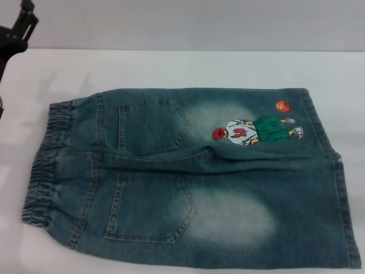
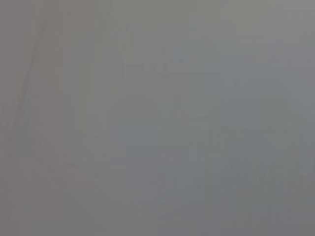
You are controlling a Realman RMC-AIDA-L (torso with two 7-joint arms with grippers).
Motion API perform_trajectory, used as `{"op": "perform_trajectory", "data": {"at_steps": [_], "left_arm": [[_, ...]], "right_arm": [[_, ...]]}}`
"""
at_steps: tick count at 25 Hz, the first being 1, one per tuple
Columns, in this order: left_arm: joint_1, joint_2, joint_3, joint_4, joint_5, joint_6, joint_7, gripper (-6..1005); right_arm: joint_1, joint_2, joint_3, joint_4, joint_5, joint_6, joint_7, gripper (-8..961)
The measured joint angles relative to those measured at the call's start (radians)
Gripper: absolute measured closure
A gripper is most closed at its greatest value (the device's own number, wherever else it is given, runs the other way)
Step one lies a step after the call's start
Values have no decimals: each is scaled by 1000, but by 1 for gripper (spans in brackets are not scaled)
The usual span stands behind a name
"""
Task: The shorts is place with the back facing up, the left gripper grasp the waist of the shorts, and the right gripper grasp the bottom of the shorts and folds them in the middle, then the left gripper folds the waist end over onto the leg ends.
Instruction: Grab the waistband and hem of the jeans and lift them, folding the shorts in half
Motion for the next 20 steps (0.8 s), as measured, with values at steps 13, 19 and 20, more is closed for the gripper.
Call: {"op": "perform_trajectory", "data": {"at_steps": [13, 19, 20], "left_arm": [[-68, 2, 10, 21, 1, -70, 89, 151], [-69, -1, 0, 16, -1, -89, 63, 155], [-69, -1, 1, 15, -1, -95, 60, 155]], "right_arm": [[55, -4, -7, -59, -5, 178, -6, 314], [56, -3, 3, -60, 0, 179, -6, 311], [56, -4, 3, -61, 1, 179, -6, 311]]}}
